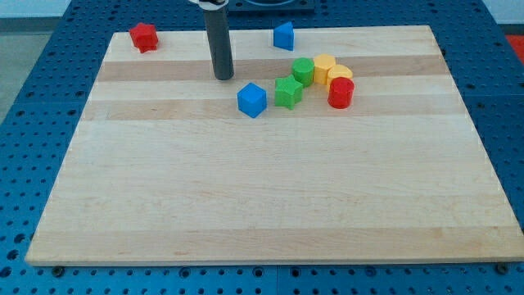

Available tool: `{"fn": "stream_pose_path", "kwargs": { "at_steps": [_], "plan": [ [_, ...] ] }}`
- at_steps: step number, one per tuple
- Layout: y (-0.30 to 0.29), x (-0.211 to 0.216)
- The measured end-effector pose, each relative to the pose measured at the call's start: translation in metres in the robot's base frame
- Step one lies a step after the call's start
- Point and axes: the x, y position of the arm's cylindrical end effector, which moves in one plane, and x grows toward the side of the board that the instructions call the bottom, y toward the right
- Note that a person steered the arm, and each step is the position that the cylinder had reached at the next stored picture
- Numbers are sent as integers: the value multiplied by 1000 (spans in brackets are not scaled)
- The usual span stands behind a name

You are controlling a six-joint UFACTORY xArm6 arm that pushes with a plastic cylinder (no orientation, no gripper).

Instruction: Push the yellow heart with the red star towards top right of the board

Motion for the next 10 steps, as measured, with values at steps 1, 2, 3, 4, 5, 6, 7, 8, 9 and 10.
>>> {"fn": "stream_pose_path", "kwargs": {
  "at_steps": [1,2,3,4,5,6,7,8,9,10],
  "plan": [
    [-20,2],
    [-94,8],
    [-196,20],
    [-221,20],
    [-223,16],
    [-222,-31],
    [-222,-95],
    [-218,-118],
    [-189,-111],
    [-150,-86]
  ]
}}
